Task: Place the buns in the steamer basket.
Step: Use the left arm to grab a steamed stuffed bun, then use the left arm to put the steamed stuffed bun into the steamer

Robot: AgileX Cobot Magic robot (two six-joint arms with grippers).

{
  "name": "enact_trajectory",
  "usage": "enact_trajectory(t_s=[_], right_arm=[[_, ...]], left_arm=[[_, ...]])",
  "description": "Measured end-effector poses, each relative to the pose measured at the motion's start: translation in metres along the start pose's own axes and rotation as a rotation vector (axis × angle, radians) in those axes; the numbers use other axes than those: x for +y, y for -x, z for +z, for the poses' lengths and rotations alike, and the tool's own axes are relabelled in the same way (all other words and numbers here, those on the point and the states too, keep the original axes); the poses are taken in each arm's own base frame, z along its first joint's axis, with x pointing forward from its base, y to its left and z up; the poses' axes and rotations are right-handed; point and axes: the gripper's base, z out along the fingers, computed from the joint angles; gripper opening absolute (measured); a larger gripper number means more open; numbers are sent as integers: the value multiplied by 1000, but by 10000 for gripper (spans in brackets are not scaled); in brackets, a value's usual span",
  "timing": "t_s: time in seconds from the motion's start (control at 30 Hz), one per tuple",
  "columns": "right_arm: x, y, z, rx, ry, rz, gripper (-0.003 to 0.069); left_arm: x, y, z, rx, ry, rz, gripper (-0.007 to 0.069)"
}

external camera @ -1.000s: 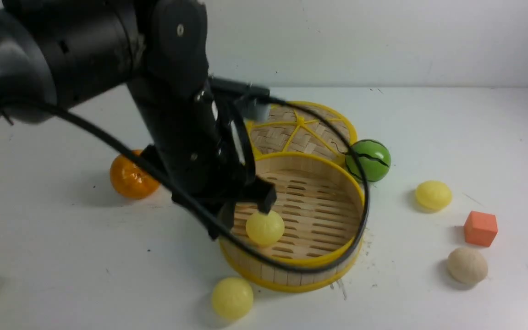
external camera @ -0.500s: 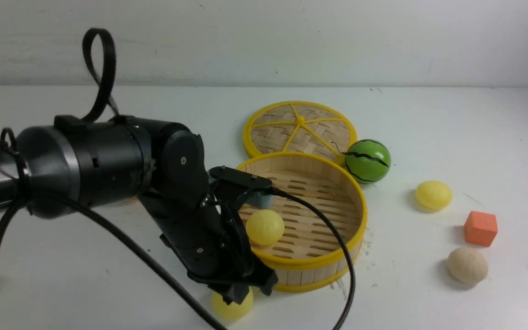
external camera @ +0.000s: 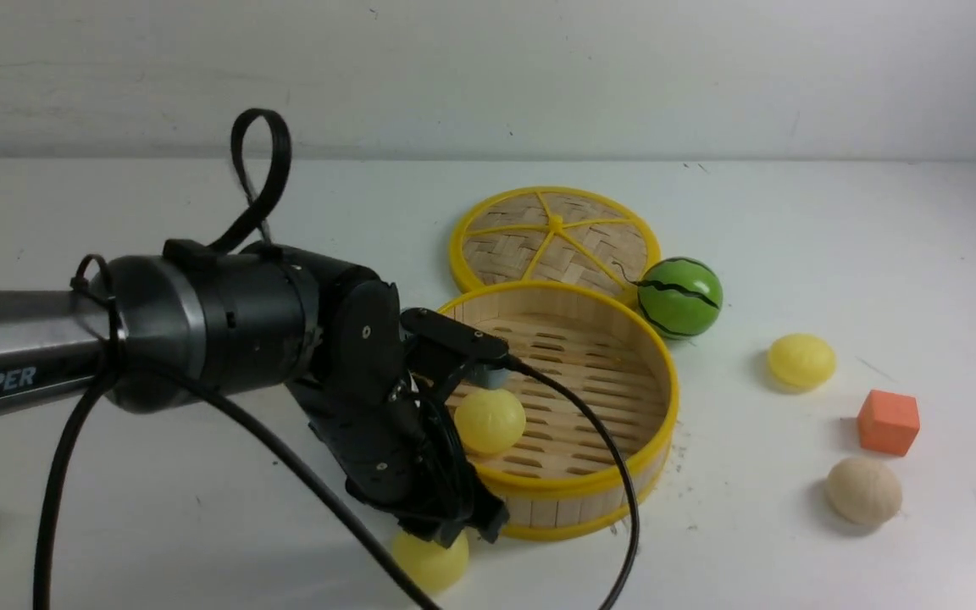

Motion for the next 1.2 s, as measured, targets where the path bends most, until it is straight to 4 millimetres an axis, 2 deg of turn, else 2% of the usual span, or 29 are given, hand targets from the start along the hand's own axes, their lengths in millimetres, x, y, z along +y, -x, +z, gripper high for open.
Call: enact_trajectory(t_s=[0.23,0.33,0.37,0.4,0.43,0.57,0.63,0.67,0.73,0.8,0.9,0.97,1.0,1.03,1.1,1.13,1.17,1.2], right_arm=[[0,0,0,0,0,0,239],[0,0,0,0,0,0,239],[0,0,0,0,0,0,239],[0,0,0,0,0,0,239],[0,0,0,0,0,0,239],[0,0,0,0,0,0,239],[0,0,0,0,0,0,239],[0,0,0,0,0,0,239],[0,0,0,0,0,0,239],[0,0,0,0,0,0,239],[0,0,0,0,0,0,239],[0,0,0,0,0,0,239],[0,0,0,0,0,0,239],[0,0,0,0,0,0,239],[0,0,0,0,0,0,239],[0,0,0,0,0,0,239],[0,0,0,0,0,0,239],[0,0,0,0,0,0,239]], left_arm=[[1,0,10,13,3,0,232],[1,-2,10,43,-2,-23,96],[1,-2,9,49,-2,-27,72],[0,-2,7,73,-5,-36,8],[0,-2,5,92,-7,-46,-10],[-3,3,-21,133,-3,-77,-13],[-7,14,-57,79,-12,-73,-13],[-7,16,-60,70,-12,-72,-13],[-12,36,-90,-47,-41,-46,-13],[-15,49,-97,-84,-64,-26,-13],[-18,71,-87,-103,-106,-3,-13],[-18,85,-70,-95,-130,14,-13],[-19,86,-68,-95,-132,15,-13],[-18,96,-53,-80,-143,22,-13],[-17,105,-37,-56,-150,29,-13],[-17,105,-37,-56,-150,29,-13],[-17,113,-25,-40,-152,36,-13],[-17,113,-25,-40,-152,37,-13]])
